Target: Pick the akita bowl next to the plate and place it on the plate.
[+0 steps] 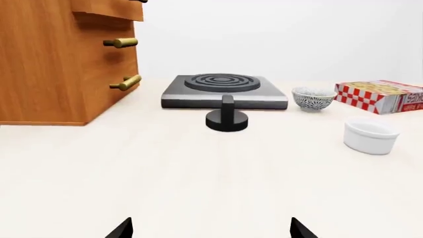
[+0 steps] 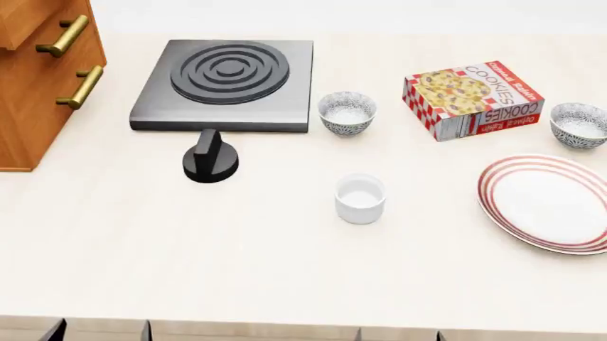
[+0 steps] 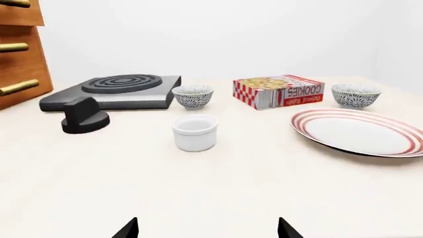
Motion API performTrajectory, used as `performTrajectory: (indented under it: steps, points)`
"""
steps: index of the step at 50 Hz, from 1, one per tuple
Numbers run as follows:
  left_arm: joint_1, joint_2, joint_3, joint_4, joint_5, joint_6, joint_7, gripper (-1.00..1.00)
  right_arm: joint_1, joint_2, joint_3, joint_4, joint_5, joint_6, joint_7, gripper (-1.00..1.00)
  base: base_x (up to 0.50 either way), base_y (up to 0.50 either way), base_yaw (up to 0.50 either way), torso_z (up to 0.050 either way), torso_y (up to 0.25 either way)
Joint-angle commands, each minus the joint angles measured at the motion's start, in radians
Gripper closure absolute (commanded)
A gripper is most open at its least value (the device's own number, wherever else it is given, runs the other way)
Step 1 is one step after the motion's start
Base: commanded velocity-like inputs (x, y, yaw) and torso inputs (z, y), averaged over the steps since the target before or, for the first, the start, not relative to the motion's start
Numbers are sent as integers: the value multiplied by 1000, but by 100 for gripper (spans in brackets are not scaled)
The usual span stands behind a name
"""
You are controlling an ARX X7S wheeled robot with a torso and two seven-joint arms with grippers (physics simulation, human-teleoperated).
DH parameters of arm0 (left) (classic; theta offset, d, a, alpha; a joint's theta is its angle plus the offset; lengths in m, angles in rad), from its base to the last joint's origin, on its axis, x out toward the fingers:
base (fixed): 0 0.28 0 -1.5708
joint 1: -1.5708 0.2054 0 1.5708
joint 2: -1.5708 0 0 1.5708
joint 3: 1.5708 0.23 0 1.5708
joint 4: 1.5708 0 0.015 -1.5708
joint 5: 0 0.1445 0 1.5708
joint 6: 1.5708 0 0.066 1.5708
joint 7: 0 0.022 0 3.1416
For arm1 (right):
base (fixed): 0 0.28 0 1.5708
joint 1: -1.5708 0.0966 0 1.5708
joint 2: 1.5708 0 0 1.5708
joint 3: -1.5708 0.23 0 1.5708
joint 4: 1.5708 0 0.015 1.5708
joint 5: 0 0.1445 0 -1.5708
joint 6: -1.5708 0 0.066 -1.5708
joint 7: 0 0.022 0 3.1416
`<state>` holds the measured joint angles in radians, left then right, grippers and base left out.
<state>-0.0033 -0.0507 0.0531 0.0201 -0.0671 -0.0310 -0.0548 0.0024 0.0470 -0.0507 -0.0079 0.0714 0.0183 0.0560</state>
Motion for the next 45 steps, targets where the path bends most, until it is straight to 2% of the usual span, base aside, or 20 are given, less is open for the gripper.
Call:
performTrajectory:
  steps: [1,11,18,26,38,45]
  points:
    - [-6,-28,6,67,-64,-75,-5,-100,-1,24,-23,-40,29,49,23,-100,0,0,0,0,0]
    - [-88,-73,-108,169,-241,-272,-18,-100,3,56,-42,-301,88,259,28,-100,0,0,0,0,0]
    - [-165,-95,-253,141,-385,-358,-52,-100,45,76,-25,-523,173,418,39,-100,0,0,0,0,0]
    - [-205,-123,-352,52,-459,-324,-21,-100,119,85,20,-648,272,504,48,-100,0,0,0,0,0]
    - [-224,-128,-374,-132,-408,-228,-22,-100,227,95,68,-723,374,588,74,-100,0,0,0,0,0]
    - [-219,-125,-381,-114,-422,-223,-27,-100,220,94,85,-713,414,582,70,-100,0,-9,0,0,0]
